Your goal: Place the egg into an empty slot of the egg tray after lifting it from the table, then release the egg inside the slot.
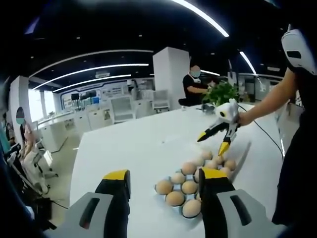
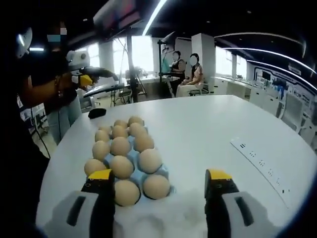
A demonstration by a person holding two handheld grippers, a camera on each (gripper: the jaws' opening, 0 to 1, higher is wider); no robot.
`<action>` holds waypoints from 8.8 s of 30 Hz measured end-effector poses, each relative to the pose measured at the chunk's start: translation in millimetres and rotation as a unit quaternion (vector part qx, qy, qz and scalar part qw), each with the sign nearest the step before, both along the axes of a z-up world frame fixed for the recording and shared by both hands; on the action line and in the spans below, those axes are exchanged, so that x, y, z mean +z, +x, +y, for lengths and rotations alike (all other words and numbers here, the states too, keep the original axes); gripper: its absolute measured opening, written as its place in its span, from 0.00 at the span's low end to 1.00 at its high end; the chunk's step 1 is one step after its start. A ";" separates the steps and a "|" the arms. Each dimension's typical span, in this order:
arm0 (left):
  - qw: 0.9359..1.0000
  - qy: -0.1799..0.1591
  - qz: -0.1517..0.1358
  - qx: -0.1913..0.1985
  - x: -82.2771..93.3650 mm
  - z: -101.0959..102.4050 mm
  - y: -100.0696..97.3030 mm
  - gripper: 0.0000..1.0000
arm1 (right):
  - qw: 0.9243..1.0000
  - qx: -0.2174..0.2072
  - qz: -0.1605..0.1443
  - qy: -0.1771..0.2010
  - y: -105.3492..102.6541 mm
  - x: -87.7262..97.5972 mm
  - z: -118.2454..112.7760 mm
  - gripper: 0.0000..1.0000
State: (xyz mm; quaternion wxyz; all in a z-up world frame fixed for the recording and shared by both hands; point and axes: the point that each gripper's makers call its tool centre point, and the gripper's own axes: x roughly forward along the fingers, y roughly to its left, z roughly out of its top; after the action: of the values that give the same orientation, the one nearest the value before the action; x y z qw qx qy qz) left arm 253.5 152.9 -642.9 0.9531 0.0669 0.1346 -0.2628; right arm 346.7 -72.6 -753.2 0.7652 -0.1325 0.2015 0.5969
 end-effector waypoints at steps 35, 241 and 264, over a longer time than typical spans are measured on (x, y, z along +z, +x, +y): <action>1.000 0.003 -0.003 0.004 1.3 5.1 -6.0 0.57 | 0.989 -0.109 -0.041 0.088 -18.3 56.5 -73.8 0.77; 1.000 -0.013 -0.018 -0.018 -1.6 -22.8 -33.8 0.57 | 0.934 -0.310 -0.141 0.107 -126.2 143.6 -188.8 0.72; 0.999 -0.019 -0.026 -0.002 7.0 -13.2 -28.1 0.57 | 0.932 -0.314 -0.142 0.111 -121.9 142.6 -195.1 0.72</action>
State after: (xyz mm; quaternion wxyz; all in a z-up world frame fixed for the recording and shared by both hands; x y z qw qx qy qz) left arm 225.5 139.6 -636.0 0.9567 0.0560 0.1050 -0.2655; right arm 224.8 -267.7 -610.6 0.9440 -0.0603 0.0544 0.3198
